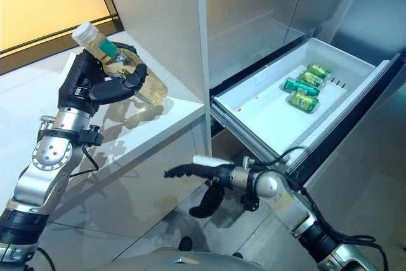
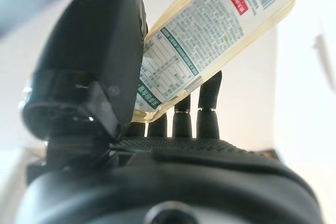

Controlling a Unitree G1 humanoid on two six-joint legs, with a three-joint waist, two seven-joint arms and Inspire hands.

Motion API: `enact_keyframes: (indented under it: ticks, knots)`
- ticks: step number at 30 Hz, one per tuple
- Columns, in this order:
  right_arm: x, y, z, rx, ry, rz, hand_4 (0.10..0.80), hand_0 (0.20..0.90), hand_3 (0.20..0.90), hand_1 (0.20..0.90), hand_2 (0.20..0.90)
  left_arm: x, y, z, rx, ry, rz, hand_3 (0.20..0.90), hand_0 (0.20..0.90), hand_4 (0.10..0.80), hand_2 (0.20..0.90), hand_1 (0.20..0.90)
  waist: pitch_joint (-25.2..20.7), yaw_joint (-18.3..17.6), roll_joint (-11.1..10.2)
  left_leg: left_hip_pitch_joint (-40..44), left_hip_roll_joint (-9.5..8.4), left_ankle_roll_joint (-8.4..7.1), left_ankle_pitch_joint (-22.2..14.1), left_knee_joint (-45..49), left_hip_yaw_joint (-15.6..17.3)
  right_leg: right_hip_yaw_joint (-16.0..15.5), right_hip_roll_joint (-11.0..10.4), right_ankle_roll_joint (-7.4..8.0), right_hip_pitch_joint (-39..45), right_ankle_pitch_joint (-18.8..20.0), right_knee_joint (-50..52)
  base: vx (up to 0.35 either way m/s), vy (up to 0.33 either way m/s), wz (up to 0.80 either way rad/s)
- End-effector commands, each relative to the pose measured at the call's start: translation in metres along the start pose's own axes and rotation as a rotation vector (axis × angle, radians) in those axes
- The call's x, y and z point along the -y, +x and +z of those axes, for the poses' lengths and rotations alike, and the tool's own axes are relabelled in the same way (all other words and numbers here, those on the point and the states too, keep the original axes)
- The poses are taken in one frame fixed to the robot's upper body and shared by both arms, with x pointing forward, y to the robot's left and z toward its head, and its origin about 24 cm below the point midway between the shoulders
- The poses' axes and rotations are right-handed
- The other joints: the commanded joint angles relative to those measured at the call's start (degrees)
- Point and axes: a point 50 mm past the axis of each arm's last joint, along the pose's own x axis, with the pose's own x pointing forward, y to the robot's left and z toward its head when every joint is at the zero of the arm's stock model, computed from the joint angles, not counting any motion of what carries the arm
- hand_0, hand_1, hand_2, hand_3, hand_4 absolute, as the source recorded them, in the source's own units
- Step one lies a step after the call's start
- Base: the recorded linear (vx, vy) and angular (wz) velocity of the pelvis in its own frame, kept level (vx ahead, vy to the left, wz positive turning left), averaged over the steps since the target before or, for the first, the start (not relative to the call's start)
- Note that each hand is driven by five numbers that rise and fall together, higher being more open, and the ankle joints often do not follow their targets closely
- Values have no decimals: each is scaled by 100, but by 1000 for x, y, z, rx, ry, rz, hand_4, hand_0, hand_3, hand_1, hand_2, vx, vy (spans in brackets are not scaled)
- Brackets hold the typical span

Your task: Put drinks into fridge and close the fridge

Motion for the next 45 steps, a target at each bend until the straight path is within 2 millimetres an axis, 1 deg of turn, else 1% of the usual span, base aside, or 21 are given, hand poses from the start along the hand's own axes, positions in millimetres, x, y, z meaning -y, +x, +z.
enact_keyframes:
  ticks: [1, 6, 7, 9, 10, 14, 16, 20, 24, 26, 33, 35, 39, 45]
  knots:
    - [19, -9, 54, 305, -8, 58, 800, 900, 900, 900, 900, -23, 20, 95, 555, 118, 28, 200, 300, 100, 300, 300, -478, -109, -65, 59, -502, 399, -299, 6, 114, 260, -55, 266, -149, 255, 124, 0, 0, 0]
    - [27, -27, 75, 501, 61, 133, 800, 900, 900, 900, 900, -27, 12, 97, 584, 151, -18, 200, 300, 100, 300, 300, -506, -89, -78, 66, -498, 399, -301, 6, 118, 215, -71, 266, -143, 260, 121, 0, 0, 0]
    - [29, -30, 79, 538, 68, 136, 800, 900, 900, 900, 900, -26, 11, 98, 590, 160, -32, 200, 300, 100, 300, 300, -512, -85, -83, 65, -499, 397, -302, 6, 116, 208, -72, 266, -141, 262, 115, 0, 0, 0]
    - [37, -37, 85, 581, 80, 81, 800, 900, 900, 900, 900, -26, 9, 98, 597, 184, -70, 200, 300, 100, 300, 300, -524, -80, -86, 63, -502, 398, -303, 6, 108, 200, -74, 267, -142, 264, 114, 0, 0, 0]
    - [41, -40, 85, 595, 89, 52, 800, 900, 900, 900, 900, -26, 8, 99, 597, 201, -76, 200, 300, 100, 300, 300, -529, -83, -84, 60, -502, 397, -300, 6, 110, 202, -73, 265, -145, 265, 115, 0, 0, 0]
    - [61, -60, 82, 638, 123, -176, 800, 900, 900, 900, 900, -36, 2, 103, 614, 263, -82, 200, 300, 100, 300, 300, -568, -116, -51, 57, -500, 409, -313, 6, 131, 207, -67, 264, -160, 272, 111, 0, 0, 0]
    - [67, -70, 79, 656, 129, -248, 800, 900, 900, 900, 900, -41, -1, 103, 618, 304, -87, 200, 300, 100, 300, 300, -583, -144, -36, 55, -492, 413, -327, 6, 158, 218, -64, 268, -175, 267, 117, 0, 0, 0]
    - [71, -82, 76, 664, 145, -316, 800, 900, 900, 900, 900, -49, -5, 109, 634, 406, -52, 200, 300, 100, 300, 300, -615, -183, -10, 39, -494, 427, -341, 6, 189, 239, -62, 282, -192, 277, 92, 0, 0, 0]
    - [74, -89, 74, 655, 148, -355, 800, 900, 900, 900, 900, -58, -5, 113, 642, 484, -9, 200, 300, 100, 300, 300, -629, -198, 5, 18, -487, 414, -339, 6, 204, 235, -64, 291, -206, 283, 77, 0, 0, 0]
    - [77, -91, 73, 648, 160, -382, 800, 900, 900, 900, 900, -61, -5, 115, 641, 483, -14, 200, 300, 100, 300, 300, -634, -197, 10, 8, -482, 407, -341, 6, 209, 225, -70, 291, -213, 281, 73, 0, 0, 0]
    - [81, -91, 67, 604, 199, -430, 800, 900, 900, 900, 900, -57, -5, 115, 640, 473, -47, 200, 300, 100, 300, 300, -617, -212, 21, 6, -472, 397, -345, 6, 214, 221, -71, 294, -220, 279, 68, 0, 0, 0]
    - [83, -88, 66, 584, 206, -452, 800, 900, 900, 900, 900, -54, -4, 115, 640, 469, -61, 200, 300, 100, 300, 300, -604, -218, 22, 10, -466, 392, -346, 6, 216, 215, -71, 292, -222, 279, 71, 0, 0, 0]
    - [88, -82, 67, 557, 208, -448, 800, 900, 900, 900, 900, -48, 1, 116, 635, 405, -116, 200, 300, 100, 300, 300, -599, -200, 14, 16, -474, 391, -347, 6, 200, 208, -70, 292, -209, 281, 63, 0, 0, 0]
    - [95, -67, 69, 517, 223, -450, 800, 900, 900, 900, 900, -36, 8, 116, 637, 327, -194, 200, 300, 100, 300, 300, -582, -150, 2, 29, -474, 386, -339, 6, 169, 177, -71, 276, -194, 280, 68, 0, 0, 0]
